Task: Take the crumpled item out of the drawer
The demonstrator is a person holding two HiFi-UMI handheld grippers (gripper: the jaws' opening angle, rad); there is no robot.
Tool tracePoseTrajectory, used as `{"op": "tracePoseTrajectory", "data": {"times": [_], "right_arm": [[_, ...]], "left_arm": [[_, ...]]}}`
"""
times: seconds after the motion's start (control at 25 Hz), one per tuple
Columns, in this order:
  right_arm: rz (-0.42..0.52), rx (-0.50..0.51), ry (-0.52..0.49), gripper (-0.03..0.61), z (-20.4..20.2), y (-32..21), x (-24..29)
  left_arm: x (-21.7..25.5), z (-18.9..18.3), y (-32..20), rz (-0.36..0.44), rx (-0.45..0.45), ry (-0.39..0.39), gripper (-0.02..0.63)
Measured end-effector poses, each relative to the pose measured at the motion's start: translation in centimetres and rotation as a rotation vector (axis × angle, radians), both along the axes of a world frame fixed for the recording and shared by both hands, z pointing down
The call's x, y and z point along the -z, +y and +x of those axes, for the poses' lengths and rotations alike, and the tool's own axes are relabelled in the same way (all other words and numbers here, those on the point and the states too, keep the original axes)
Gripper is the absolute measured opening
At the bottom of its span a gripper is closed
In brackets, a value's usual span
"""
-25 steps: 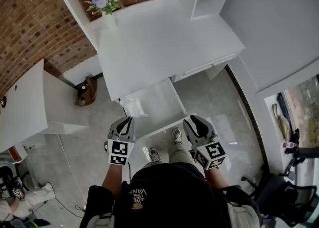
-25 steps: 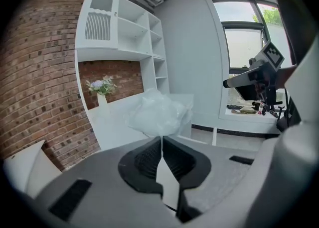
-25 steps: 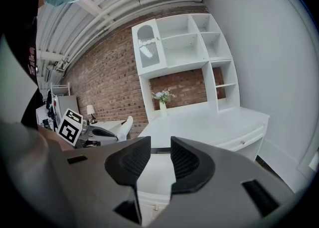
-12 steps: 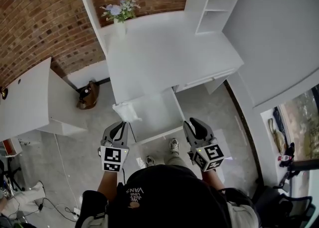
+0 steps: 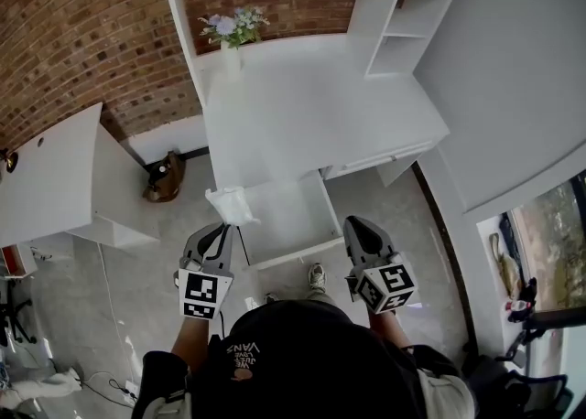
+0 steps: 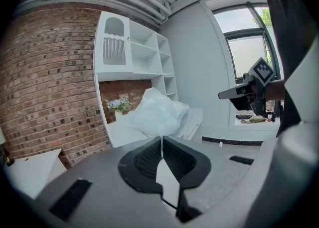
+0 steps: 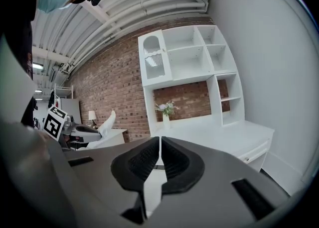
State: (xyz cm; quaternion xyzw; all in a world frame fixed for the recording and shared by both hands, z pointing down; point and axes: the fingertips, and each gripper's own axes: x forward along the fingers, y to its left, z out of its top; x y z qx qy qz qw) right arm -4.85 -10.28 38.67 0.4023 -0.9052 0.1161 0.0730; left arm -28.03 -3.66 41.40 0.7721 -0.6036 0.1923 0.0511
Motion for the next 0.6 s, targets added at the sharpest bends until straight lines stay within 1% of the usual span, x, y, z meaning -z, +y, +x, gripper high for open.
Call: {"op": "tracePoseTrajectory", "data": {"times": [0.08,0.28,0.44,0.6], "right_arm": [[0.008,0.006,-0.005,0.005,-0.2,-0.2,0.3],[0.011,0.041,-0.017,0.002,-0.6,-0.8,0.4],[-0.008,0.07,0.004,0.002,-0.7,-1.3,0.0],[0.007,0.092,0.027,0.002,-1.1,-2.1,0.4]], "left_arm": [[0.7,-0.1,0.0,0.018,0.002,-0.003,0.017],[1.8,-0.2,-0.1,0.043,0.019,-0.012,0.017],[2.1,-0.2,0.1,0.046,0.041,-0.013,0.017],[2.4,-0.6,0.3,0.053,0.08,-0.008,0.017]]}}
